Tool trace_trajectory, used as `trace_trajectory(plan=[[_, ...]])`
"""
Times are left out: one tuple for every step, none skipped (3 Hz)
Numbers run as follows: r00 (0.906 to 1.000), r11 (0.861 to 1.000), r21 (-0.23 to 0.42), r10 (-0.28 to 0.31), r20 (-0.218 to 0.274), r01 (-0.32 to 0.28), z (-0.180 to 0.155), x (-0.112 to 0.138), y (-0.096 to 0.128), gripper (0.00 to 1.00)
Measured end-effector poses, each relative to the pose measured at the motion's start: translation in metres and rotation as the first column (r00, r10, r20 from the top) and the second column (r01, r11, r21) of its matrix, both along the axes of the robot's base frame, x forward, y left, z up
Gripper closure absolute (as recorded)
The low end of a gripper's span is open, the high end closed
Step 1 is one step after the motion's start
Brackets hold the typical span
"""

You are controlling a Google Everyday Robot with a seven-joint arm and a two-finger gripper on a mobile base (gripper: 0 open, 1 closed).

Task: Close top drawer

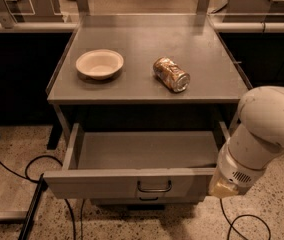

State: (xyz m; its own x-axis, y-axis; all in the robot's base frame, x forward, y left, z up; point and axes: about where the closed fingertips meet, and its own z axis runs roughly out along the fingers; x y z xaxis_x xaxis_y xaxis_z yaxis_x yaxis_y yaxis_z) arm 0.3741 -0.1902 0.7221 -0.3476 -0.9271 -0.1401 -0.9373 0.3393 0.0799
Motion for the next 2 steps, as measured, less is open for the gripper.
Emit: trace_trajectory(plan=[[0.9996, 1.000, 0.004, -0.005, -0.029, 0.005, -0.024, 0.002, 0.005, 1.00], [0.9989, 1.000, 0.003, -0.011, -0.046, 0.011, -0.043, 0.005, 0.008, 1.00]])
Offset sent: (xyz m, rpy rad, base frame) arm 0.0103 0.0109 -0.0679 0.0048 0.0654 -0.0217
